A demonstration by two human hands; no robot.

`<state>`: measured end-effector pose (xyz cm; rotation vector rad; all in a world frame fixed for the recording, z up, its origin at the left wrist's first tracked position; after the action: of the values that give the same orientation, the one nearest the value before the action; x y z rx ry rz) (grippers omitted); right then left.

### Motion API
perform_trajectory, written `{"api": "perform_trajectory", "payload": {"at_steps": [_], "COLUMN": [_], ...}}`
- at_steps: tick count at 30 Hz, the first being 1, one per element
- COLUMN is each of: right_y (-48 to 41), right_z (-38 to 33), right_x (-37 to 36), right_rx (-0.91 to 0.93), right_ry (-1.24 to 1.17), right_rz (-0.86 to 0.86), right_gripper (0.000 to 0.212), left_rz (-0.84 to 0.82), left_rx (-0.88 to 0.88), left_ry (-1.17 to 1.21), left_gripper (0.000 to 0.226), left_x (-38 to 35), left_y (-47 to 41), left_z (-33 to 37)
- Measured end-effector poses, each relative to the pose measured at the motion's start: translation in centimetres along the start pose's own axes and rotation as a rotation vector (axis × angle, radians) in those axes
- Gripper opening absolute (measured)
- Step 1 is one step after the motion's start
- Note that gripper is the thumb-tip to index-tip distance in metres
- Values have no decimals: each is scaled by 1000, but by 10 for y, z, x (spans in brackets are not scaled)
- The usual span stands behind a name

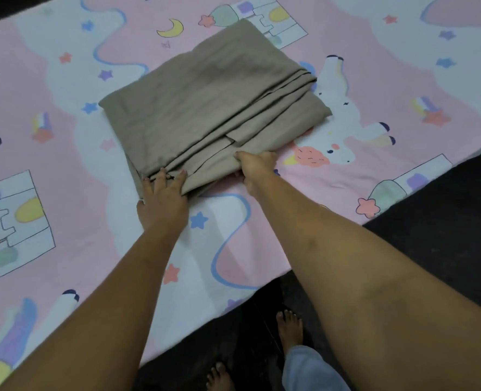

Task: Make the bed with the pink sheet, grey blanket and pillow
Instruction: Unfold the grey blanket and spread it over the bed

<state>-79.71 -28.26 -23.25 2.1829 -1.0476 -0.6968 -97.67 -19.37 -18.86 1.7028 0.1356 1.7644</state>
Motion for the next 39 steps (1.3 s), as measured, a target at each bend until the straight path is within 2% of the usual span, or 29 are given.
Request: {"api": "perform_trajectory", "payload": {"at_steps": [2,6,10,13,16,19,21,23,25,26,30,33,35,37,39], "right_y": [5,27,72,118,169,213,237,262,278,283,289,279,265,249,231], "right_z": [-9,-43,-62,-62,-54,-61,-74,-82,-80,-78,-69,-75,-89,-100,-102], "right_x": [-8,-13,-18,-24,-27,-33,-38,-47,-50,-50,-46,-45,-44,-45,-56], "right_rx": [27,99,63,27,13,69,123,155,146,144,202,280,407,519,535], "right_ry": [-95,-141,-214,-108,17,233,335,403,461,469,285,181,230,331,419], "right_rz": [-84,-164,-248,-327,-373,-412,-454,-516,-539,-538,-601,-576,-452,-319,-284], "right_gripper": [24,18,12,12,14,4,8,12,25,24,20,18,14,18,23], "left_rz": [52,174,231,246,141,130,36,26,115,149,114,137,198,269,311], "left_rx": [-36,-178,-260,-293,-269,-480,-527,-442,-354,-334,-258,-75,56,138,168], "left_ry": [54,140,218,275,334,277,382,515,574,577,601,749,959,1304,1605], "left_gripper": [53,54,54,81,110,111,103,81,50,41,31,24,25,13,18], "left_x": [8,37,59,71,79,103,111,119,128,131,131,134,138,139,142], "left_y": [8,37,76,106,126,146,156,173,191,198,204,184,167,152,135], "left_z": [4,17,26,34,42,66,74,69,61,59,50,26,2,-26,-60]}}
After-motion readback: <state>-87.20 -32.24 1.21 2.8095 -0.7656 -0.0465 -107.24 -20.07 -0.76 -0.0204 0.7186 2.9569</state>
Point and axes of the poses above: each hand's wrist, its own y-axis away from the middle knuckle, its own x-axis out of the back of the hand, z = x × y, the point moved 9 cm from there along -y, towards the middle knuckle, and after that the axes turned 12 degrees about -z, right-handed, at the moved point
